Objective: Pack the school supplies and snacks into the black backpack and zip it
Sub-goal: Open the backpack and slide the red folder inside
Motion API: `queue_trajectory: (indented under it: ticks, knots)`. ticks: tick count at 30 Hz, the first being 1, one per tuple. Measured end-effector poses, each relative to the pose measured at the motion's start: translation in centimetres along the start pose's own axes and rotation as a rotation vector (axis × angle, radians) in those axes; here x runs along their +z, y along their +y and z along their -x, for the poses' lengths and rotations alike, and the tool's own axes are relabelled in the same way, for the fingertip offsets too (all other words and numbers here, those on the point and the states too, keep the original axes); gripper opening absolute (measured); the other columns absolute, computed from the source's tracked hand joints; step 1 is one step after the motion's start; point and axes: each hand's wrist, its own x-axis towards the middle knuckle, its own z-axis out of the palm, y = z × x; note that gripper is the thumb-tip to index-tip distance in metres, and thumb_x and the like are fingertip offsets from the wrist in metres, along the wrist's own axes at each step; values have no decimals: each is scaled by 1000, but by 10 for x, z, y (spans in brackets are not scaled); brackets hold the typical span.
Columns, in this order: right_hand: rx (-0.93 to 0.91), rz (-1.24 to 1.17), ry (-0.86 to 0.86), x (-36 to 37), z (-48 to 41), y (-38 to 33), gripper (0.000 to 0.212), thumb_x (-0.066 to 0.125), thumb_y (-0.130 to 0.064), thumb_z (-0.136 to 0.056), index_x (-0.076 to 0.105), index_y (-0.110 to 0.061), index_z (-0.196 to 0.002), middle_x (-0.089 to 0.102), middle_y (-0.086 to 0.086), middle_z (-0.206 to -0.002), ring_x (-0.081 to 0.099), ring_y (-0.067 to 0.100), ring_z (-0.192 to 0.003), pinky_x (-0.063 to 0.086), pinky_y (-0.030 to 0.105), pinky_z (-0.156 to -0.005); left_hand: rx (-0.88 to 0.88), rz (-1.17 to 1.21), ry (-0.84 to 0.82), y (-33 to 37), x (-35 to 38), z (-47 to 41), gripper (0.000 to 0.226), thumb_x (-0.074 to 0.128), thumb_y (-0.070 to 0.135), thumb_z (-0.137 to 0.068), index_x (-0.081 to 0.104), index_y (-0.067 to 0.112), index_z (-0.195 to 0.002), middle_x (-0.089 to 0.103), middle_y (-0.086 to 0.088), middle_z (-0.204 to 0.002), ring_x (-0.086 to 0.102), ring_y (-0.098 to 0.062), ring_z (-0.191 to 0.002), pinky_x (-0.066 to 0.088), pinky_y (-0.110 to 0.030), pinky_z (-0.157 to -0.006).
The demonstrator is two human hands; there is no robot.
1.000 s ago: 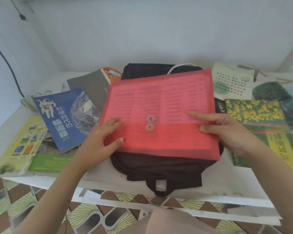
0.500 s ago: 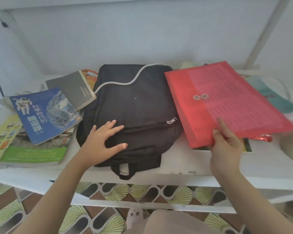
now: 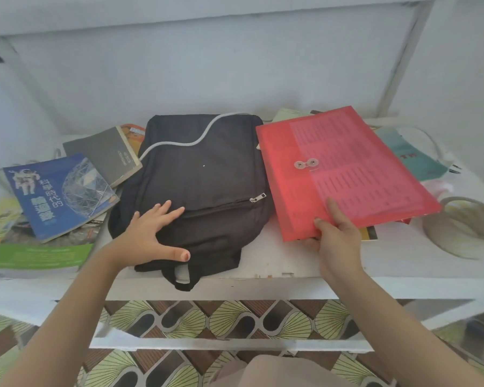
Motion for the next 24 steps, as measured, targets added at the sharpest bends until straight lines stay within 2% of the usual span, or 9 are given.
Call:
queue_trajectory:
  ticks: [2, 4, 6, 7, 9, 13, 19, 22, 24]
  knots:
    - [-15, 18, 4, 2, 2, -2, 51, 48, 5, -92, 47, -17, -137, 44, -6, -141, 50, 20, -123, 45, 44, -101, -24, -60, -78, 2, -5, -1, 142, 33, 103, -21, 9, 39, -145, -5, 3, -157, -6, -17, -144, -9, -45, -114]
    - [-15, 21, 12, 4, 6, -5, 51, 48, 5, -92, 47, -17, -138, 46, -8, -136, 56, 16, -107, 55, 29, -82, -45, -74, -137, 8, -11, -3, 145, 37, 102, -22, 8, 35, -148, -7, 3, -157, -7, -19, -144, -7, -42, -114]
    - [-9, 14, 22, 6, 9, -7, 51, 47, 6, -93, 47, -18, -138, 47, -9, -129, 57, 12, -89, 54, 18, -56, -41, -65, -141, 17, -14, -7, 127, 55, 89, -44, 12, 30, -149, -9, 8, -156, -5, -22, -144, 2, -41, -115]
    - [-4, 11, 25, 7, 10, -7, 51, 47, 6, -93, 47, -18, -138, 48, -9, -127, 57, 11, -86, 53, 16, -52, -16, -51, -107, 20, -13, -9, 105, 65, 70, -63, 18, 30, -148, -8, 13, -155, -2, -24, -145, 7, -42, -115]
    - [-1, 19, 26, 8, 13, -8, 51, 46, 6, -93, 46, -18, -138, 49, -8, -128, 59, 13, -91, 55, 17, -55, 117, -35, 19, 26, -11, -11, 65, 63, 35, -85, 33, 31, -143, 3, 22, -149, 13, -22, -143, 16, -37, -114]
    - [3, 12, 38, 8, 19, -13, 50, 45, 7, -93, 46, -14, -138, 46, -2, -133, 60, 13, -89, 56, 21, -55, 268, -55, 330, 28, -18, -14, 37, 53, 21, -93, 53, 27, -130, 52, 9, -134, 60, -14, -110, 35, -17, -95]
    - [-10, -5, 82, 13, 34, -9, 49, 44, 7, -94, 46, -14, -138, 46, 1, -136, 60, 13, -90, 58, 27, -69, 714, -490, 768, 8, -34, -41, 53, 72, 3, -78, 54, 10, -127, 63, -16, -118, 60, -30, -106, 43, -33, -92]
    - [-24, -3, 122, 18, 38, -4, 49, 44, 6, -94, 46, -13, -138, 46, 2, -138, 60, 17, -96, 58, 31, -74, 978, -596, 758, -7, -30, -53, 45, 69, 7, -80, 49, 13, -120, 68, -13, -105, 58, -26, -100, 47, -36, -90]
    - [-36, 5, 138, 20, 40, 0, 49, 44, 7, -93, 46, -13, -138, 48, 2, -137, 60, 16, -94, 58, 29, -72, 994, -587, 669, -13, -31, -55, 36, 59, 20, -87, 51, 12, -121, 69, -10, -104, 62, -25, -98, 45, -32, -92]
